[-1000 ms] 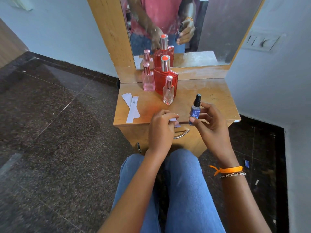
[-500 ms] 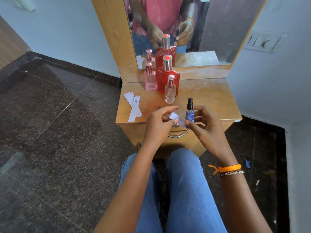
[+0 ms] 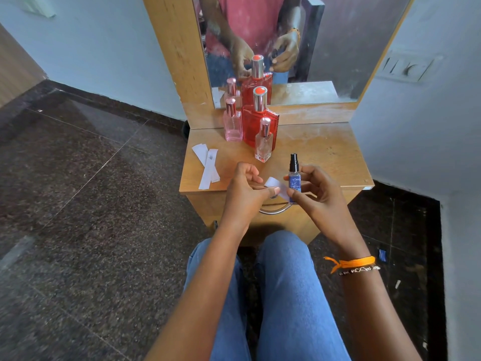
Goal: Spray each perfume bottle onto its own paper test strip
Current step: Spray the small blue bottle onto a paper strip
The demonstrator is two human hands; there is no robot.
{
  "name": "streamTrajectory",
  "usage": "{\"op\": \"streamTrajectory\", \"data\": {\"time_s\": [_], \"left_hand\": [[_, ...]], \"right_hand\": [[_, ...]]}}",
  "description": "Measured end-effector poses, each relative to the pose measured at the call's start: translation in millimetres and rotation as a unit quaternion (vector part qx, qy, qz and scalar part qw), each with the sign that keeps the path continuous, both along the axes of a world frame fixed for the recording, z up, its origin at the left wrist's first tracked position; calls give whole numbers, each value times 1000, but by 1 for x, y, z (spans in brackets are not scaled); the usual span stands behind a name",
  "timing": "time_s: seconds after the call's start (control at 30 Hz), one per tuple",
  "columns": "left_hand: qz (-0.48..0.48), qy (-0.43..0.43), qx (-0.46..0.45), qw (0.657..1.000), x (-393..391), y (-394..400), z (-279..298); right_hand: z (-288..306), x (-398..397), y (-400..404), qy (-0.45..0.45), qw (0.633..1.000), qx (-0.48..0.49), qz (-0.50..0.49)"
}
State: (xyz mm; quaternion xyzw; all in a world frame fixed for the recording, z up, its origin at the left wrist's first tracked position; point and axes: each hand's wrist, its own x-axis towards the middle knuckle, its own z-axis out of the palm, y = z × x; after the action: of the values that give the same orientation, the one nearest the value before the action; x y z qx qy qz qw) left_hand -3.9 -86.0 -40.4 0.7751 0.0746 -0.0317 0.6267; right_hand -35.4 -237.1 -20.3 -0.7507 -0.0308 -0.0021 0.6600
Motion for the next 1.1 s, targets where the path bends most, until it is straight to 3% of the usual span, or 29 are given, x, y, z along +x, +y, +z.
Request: {"op": "streamTrajectory", "data": {"time_s": [0.4, 0.7, 1.1], "left_hand": [[-49, -25, -35, 998, 1, 2, 5], [59, 16, -160, 985, 6, -7, 9], [19, -40, -47, 998, 2, 1, 19]], "right_hand": [[-6, 0, -4, 58, 992, 109, 31], [-11, -3, -1, 57, 994, 90, 38], [-7, -8, -2, 38, 996, 68, 40]]}}
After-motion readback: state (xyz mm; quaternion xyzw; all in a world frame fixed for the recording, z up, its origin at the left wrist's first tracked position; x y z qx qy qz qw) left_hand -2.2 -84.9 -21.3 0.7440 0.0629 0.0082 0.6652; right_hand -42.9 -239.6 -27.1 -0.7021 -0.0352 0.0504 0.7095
